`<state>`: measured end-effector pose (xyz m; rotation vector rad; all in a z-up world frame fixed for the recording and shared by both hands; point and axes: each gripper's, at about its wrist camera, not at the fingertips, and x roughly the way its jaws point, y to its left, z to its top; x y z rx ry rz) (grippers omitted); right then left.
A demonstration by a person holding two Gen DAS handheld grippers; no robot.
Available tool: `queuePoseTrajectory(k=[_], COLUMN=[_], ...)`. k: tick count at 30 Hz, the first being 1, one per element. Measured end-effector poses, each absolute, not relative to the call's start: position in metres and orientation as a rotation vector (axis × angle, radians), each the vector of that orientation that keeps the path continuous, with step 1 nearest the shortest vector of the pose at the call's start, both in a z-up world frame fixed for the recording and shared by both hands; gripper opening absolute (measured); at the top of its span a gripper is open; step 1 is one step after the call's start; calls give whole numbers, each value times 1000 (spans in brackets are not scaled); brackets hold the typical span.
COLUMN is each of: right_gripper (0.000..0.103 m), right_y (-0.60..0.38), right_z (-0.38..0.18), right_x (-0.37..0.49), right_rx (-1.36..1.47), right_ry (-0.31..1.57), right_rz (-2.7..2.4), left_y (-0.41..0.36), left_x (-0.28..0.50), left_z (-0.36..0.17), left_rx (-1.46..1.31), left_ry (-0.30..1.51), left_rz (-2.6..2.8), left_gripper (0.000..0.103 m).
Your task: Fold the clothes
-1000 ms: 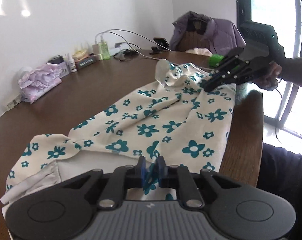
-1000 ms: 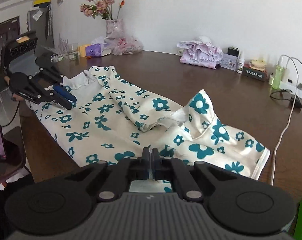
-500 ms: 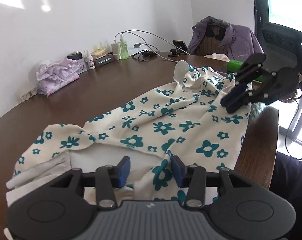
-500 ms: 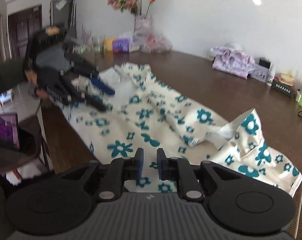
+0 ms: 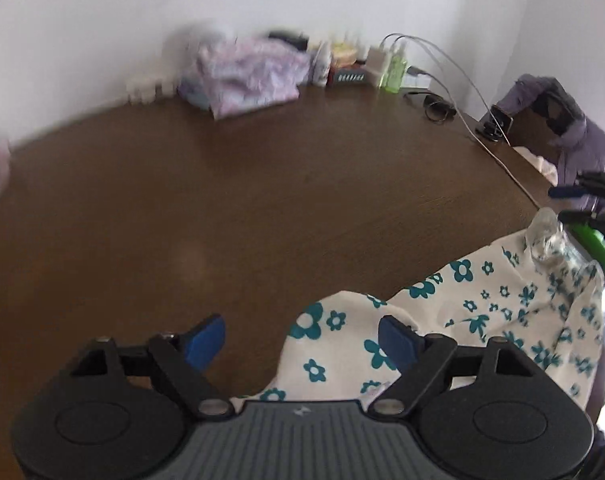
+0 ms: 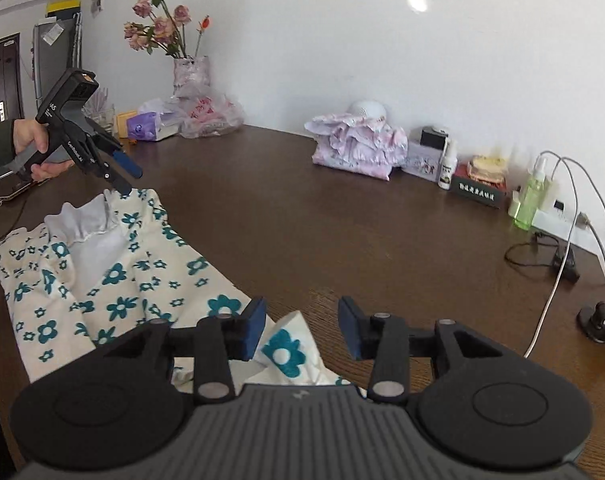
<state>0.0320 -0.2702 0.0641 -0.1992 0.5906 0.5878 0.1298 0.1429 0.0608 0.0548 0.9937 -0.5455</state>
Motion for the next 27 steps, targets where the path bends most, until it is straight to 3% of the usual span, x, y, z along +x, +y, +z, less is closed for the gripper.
queuePoseTrajectory(k=[7, 9, 10, 11, 12, 13, 14, 21, 27], right_gripper=[31, 30, 28, 28, 23, 11, 10, 8, 8], right_y=[-267, -265, -264, -263, -262, -261, -258, -263, -272], right_z=[30, 24, 22, 20, 20, 20, 20, 47, 67], right_x=[48, 46, 44, 43, 41, 39, 37, 7, -34], right_rx=[-230, -248, -255, -262, -267, -270, -289, -324, -321], right_ry=[713, 729, 726, 721, 717, 713, 705, 537, 427], right_rz=[605, 602, 602, 602, 606, 611, 603, 544, 553], left_y=[136, 130, 127, 124, 121, 116, 112, 75, 36], left_x=[131, 122, 117, 112, 105, 97, 89, -15, -122], left_z=[39, 39, 39, 39, 42, 46, 52, 99, 73], left_rx=[70, 117, 141, 164, 191, 229, 263, 468, 570], left_ry=[990, 961, 946, 927, 905, 877, 845, 567, 438], left_rz=[-618, -637, -645, -635, -617, -604, -596, -524, -417], left_gripper=[64, 41, 21, 8, 6, 5, 4, 3, 3])
